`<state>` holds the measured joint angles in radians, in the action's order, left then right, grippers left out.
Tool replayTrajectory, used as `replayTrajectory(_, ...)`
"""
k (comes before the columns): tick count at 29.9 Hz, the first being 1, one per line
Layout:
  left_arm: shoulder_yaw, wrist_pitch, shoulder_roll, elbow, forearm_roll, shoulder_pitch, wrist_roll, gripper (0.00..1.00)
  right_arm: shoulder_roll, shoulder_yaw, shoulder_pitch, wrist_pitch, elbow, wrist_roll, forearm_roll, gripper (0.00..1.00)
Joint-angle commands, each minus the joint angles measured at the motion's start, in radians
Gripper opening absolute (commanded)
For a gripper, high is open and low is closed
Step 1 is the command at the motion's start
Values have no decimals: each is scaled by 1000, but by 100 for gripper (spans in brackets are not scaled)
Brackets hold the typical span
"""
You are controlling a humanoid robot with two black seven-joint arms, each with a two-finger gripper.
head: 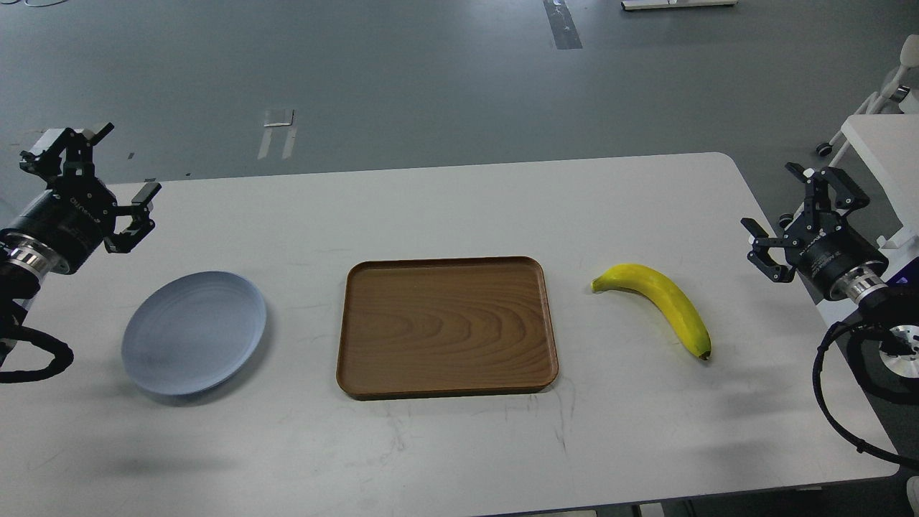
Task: Place banana on plate with both arms
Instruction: 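Move the left gripper down toward the edge of the blue plate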
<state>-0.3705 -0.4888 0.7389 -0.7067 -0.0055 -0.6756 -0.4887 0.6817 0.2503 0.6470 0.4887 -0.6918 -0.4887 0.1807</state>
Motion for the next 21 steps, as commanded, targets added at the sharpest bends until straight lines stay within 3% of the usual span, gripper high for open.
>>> replayTrajectory(1,-4,0,-4,1,-1,10,0,100,-1,-2,-1,0,2,0,-1,100)
replayTrajectory(8,-7,0,7,4,3,13,0,100,4,-3,0,0,3,0,-6,100)
replayTrajectory(15,-22,0,36,89,41,-7,0,100,4,-5,0,0,6,0,-13,100)
replayTrajectory(21,-27,0,143,-38,440,-34,0,100,4,-8,-1,0,8,0,-15,100)
